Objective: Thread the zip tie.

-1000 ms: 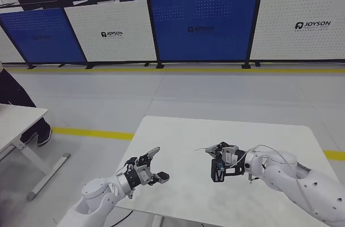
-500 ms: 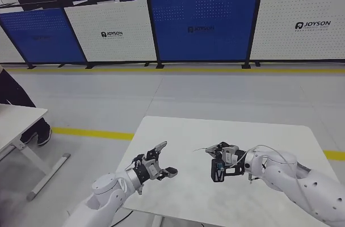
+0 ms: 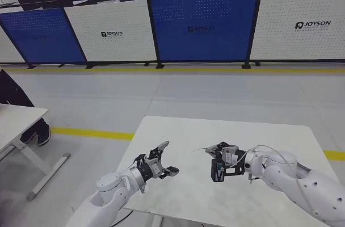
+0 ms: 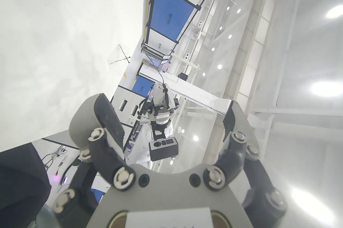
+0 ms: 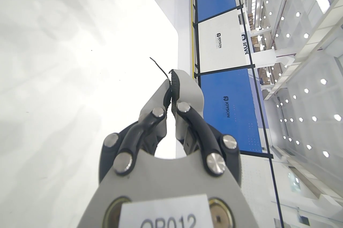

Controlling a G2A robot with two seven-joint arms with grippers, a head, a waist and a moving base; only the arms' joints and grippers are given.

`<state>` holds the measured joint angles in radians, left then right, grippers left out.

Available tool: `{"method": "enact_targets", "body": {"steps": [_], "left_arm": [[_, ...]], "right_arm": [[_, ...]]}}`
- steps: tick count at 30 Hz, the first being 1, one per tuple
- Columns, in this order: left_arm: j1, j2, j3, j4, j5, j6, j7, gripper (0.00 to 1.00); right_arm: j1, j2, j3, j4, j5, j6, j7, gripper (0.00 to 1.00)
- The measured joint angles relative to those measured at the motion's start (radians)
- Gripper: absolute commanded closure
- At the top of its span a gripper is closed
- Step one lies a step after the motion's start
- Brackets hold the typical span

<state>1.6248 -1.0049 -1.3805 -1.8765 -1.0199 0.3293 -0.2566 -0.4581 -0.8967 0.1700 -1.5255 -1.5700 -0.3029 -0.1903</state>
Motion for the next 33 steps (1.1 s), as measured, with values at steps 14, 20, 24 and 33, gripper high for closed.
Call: {"method": "enact_targets", "body": {"steps": [14, 20, 24, 33], "left_arm": [[-0.125, -0.035, 0.136, 0.062, 0.003, -0.012, 0.160, 0.00], [-0.133, -0.037, 0.136, 0.076, -0.002, -0.017, 0.172, 0.00], [-0.133, -0.037, 0.136, 0.076, -0.002, -0.017, 0.171, 0.00], [-0.133, -0.037, 0.136, 0.076, -0.002, -0.017, 0.171, 0.00]], "right_arm": [[0.000, 0.000, 0.000, 0.000, 0.000, 0.000, 0.000, 1.00], [0.000, 0.000, 0.000, 0.000, 0.000, 0.000, 0.000, 1.00], [0.000, 0.000, 0.000, 0.000, 0.000, 0.000, 0.000, 1.00], [0.000, 0.000, 0.000, 0.000, 0.000, 0.000, 0.000, 1.00]]}}
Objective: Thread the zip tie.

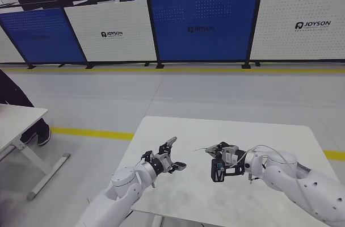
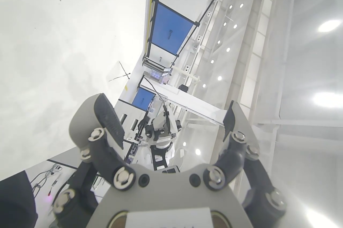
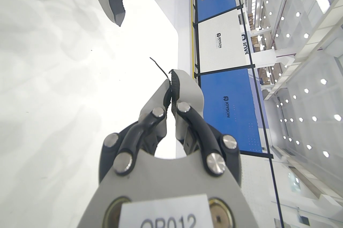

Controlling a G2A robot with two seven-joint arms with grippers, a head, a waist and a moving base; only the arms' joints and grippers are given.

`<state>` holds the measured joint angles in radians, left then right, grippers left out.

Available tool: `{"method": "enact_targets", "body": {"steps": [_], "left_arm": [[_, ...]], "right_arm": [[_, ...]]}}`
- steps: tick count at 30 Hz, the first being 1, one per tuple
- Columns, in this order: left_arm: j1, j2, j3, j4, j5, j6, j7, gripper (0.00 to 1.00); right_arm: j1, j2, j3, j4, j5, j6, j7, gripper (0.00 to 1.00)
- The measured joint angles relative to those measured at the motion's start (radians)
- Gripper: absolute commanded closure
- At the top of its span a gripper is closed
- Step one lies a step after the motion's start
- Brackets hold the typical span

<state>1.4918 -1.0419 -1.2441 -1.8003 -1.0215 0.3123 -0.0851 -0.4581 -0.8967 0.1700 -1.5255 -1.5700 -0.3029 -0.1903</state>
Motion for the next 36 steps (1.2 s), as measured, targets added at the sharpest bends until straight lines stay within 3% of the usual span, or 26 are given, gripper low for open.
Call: {"method": "enact_targets", "body": {"steps": [33, 36], "left_arm": [[0.000, 0.000, 0.000, 0.000, 0.000, 0.000, 0.000, 0.00], [0.000, 0.000, 0.000, 0.000, 0.000, 0.000, 0.000, 0.00]], "right_arm": [[-0.008, -0.001, 0.004, -0.003, 0.000, 0.001, -0.003, 1.00], [0.001, -0.002, 0.001, -0.008, 0.000, -0.035, -0.043, 1.00]]}}
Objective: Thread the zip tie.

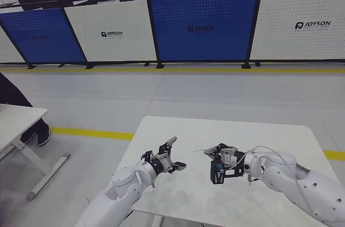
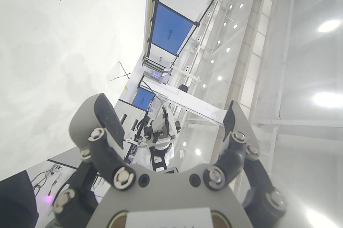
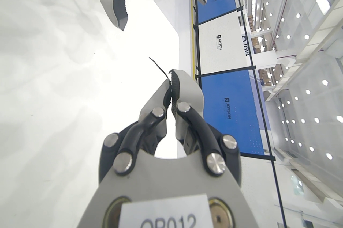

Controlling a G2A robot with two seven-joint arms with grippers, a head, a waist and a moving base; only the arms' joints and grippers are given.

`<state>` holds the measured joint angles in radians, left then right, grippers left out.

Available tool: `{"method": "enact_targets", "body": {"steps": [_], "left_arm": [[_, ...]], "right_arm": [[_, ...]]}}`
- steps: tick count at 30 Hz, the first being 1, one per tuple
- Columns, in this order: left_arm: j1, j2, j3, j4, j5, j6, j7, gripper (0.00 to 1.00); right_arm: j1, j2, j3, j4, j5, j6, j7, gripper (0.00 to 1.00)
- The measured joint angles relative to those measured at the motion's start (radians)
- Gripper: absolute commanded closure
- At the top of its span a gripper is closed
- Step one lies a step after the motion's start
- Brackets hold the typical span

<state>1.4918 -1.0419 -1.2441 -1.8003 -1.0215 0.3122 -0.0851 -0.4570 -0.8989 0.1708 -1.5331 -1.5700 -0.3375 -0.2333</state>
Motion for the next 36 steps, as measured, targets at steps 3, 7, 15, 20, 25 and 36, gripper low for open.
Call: {"method": "enact_targets", "body": {"steps": [3, 7, 15, 20, 25, 36], "left_arm": [[0.000, 0.000, 0.000, 0.000, 0.000, 0.000, 0.000, 0.00], [0.000, 0.000, 0.000, 0.000, 0.000, 0.000, 0.000, 0.00], [0.000, 0.000, 0.000, 0.000, 0.000, 0.000, 0.000, 0.00], [0.002, -0.003, 0.000, -0.007, -0.024, -0.011, -0.005, 0.00], [0.004, -0.009, 0.011, -0.044, -0.085, 0.012, -0.016, 0.00], [-0.015, -0.010, 0.044, -0.046, -0.052, 0.028, 0.030, 0.00]], "right_arm": [[0.007, -0.001, -0.001, 0.003, 0.000, -0.004, -0.041, 1.00], [0.014, 0.002, -0.001, 0.012, 0.000, -0.002, -0.120, 1.00], [0.018, 0.004, -0.001, 0.021, 0.000, -0.002, -0.127, 1.00], [0.018, 0.004, -0.001, 0.021, 0.000, -0.002, -0.127, 1.00], [0.018, 0.004, -0.001, 0.021, 0.000, -0.002, -0.127, 1.00], [0.007, 0.003, 0.005, 0.022, 0.000, 0.003, -0.114, 1.00]]}}
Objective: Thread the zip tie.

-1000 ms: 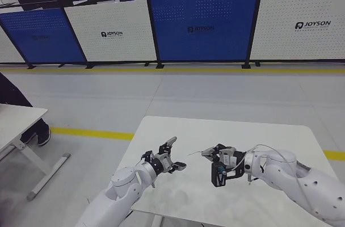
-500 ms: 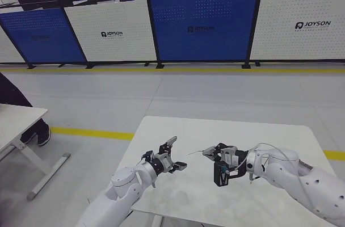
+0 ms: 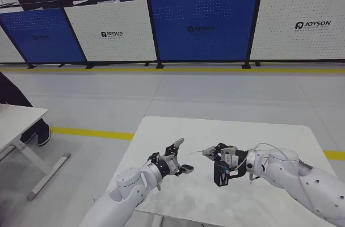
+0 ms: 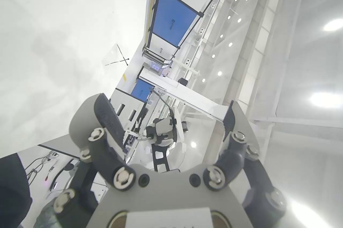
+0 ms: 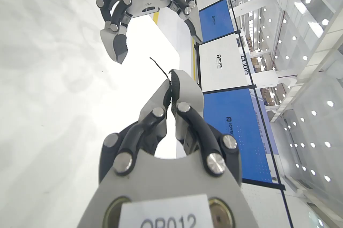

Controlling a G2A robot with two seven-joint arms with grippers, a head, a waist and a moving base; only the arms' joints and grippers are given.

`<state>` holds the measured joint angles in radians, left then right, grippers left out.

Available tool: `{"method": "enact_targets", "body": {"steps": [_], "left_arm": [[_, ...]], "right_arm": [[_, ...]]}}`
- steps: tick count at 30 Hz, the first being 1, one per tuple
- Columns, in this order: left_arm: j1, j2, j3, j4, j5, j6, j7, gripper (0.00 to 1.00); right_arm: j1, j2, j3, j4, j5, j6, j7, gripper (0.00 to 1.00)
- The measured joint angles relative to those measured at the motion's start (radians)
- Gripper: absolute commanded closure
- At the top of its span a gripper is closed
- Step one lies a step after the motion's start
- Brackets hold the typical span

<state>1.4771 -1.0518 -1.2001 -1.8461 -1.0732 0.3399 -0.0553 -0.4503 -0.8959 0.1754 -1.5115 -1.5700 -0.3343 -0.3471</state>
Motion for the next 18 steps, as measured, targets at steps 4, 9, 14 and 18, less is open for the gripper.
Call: {"method": "enact_targets", "body": {"steps": [4, 9, 14, 18], "left_arm": [[0.000, 0.000, 0.000, 0.000, 0.000, 0.000, 0.000, 0.00], [-0.003, -0.003, 0.015, 0.004, 0.010, -0.006, 0.004, 0.00], [-0.039, -0.013, 0.058, 0.049, -0.007, 0.000, 0.049, 0.00], [-0.066, -0.021, 0.076, 0.080, -0.054, 0.000, 0.064, 0.00]], "right_arm": [[-0.007, -0.011, 0.001, -0.005, 0.000, 0.003, 0.061, 1.00], [0.001, -0.043, -0.006, -0.031, 0.000, -0.006, 0.150, 1.00], [0.006, -0.066, -0.005, -0.037, 0.000, -0.006, 0.178, 1.00], [0.005, -0.071, -0.005, -0.035, 0.000, -0.006, 0.200, 1.00]]}}
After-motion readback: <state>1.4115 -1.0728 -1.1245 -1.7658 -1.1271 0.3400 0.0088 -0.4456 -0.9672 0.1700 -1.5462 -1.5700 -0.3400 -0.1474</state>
